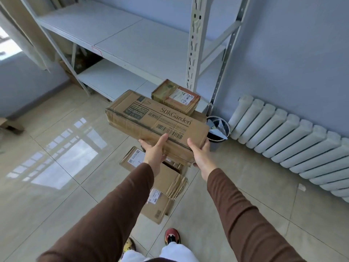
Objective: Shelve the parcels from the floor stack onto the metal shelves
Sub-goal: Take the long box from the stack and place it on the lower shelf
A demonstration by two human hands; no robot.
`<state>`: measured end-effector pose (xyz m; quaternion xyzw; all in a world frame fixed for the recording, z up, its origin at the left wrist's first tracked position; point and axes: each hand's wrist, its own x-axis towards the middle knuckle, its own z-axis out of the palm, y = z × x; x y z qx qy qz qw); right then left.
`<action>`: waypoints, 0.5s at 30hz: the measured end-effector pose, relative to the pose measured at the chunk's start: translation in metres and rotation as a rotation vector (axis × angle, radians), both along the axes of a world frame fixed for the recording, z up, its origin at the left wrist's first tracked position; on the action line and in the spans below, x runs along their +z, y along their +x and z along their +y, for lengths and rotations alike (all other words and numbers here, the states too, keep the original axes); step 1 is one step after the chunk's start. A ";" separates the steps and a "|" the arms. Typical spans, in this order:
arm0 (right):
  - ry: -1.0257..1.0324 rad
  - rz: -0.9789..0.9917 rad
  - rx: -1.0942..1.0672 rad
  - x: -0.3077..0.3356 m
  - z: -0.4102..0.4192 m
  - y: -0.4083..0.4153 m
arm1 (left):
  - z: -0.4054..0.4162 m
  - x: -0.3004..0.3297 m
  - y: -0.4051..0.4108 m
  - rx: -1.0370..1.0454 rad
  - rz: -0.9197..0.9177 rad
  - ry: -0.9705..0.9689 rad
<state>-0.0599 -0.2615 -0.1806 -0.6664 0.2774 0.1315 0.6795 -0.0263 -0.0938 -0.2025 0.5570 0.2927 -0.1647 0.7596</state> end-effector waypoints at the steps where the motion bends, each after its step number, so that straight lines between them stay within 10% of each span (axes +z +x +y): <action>1: 0.007 -0.028 -0.005 0.005 0.004 -0.001 | 0.003 0.002 -0.002 0.012 -0.019 -0.019; 15: 0.236 -0.346 0.309 0.079 0.134 0.008 | 0.148 0.064 -0.027 0.259 -0.245 -0.242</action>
